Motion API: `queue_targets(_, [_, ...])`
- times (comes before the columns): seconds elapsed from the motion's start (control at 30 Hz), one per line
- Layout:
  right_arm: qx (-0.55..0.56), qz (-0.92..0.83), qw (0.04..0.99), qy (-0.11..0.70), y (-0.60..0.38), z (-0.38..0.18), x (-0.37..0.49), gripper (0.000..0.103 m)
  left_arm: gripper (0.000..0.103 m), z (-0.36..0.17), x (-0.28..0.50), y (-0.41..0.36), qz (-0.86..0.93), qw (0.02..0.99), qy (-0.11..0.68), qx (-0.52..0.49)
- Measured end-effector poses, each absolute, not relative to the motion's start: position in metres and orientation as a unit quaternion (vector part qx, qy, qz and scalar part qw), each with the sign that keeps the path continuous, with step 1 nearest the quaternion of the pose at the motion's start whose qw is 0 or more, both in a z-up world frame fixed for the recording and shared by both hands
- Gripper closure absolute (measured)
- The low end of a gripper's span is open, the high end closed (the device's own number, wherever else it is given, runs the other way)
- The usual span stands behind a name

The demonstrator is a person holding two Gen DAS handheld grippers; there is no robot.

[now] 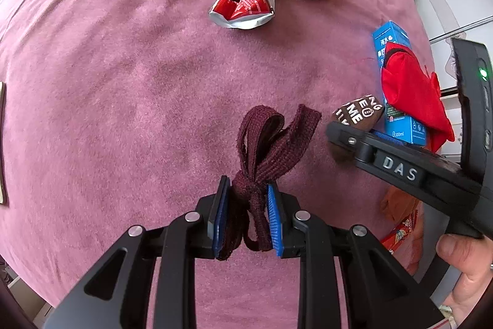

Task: Collect trash
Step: 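Lift the brown socks with the left tool while the right tool grasps the brown sock, then carry both socks over the yellow bin with both tools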

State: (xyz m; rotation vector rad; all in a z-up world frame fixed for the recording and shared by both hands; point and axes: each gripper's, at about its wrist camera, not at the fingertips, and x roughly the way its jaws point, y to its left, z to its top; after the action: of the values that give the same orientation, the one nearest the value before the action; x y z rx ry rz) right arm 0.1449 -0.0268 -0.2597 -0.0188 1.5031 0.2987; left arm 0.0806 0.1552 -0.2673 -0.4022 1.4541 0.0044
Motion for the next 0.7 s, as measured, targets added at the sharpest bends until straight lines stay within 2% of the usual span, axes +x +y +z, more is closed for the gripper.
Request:
queue_targets(0.03, [-0.013, 0.139, 0.721, 0.678, -0.029, -0.258, 0.144, 0.07, 0.079, -0.265, 0.076, 0.156, 0.002, 0.729, 0.66, -0.182])
queue_targets(0.07, [-0.015, 0.15, 0.72, 0.677, -0.033, -0.256, 0.144, 0.074, 0.079, -0.265, 0.076, 0.155, 0.002, 0.729, 0.66, -0.181])
queue_targets(0.13, [-0.014, 0.166, 0.714, 0.68, -0.035, -0.25, 0.14, 0.091, 0.079, -0.262, 0.076, 0.152, 0.0, 0.731, 0.659, -0.177])
queue_targets(0.37, [-0.011, 0.229, 0.705, 0.671, -0.053, -0.214, 0.122, 0.093, 0.079, -0.246, 0.076, 0.126, -0.013, 0.734, 0.661, -0.154])
queue_targets(0.7, [-0.003, 0.244, 0.714, 0.656, -0.125, -0.164, 0.082, 0.093, 0.079, -0.208, 0.07, 0.041, -0.071, 0.74, 0.664, -0.086])
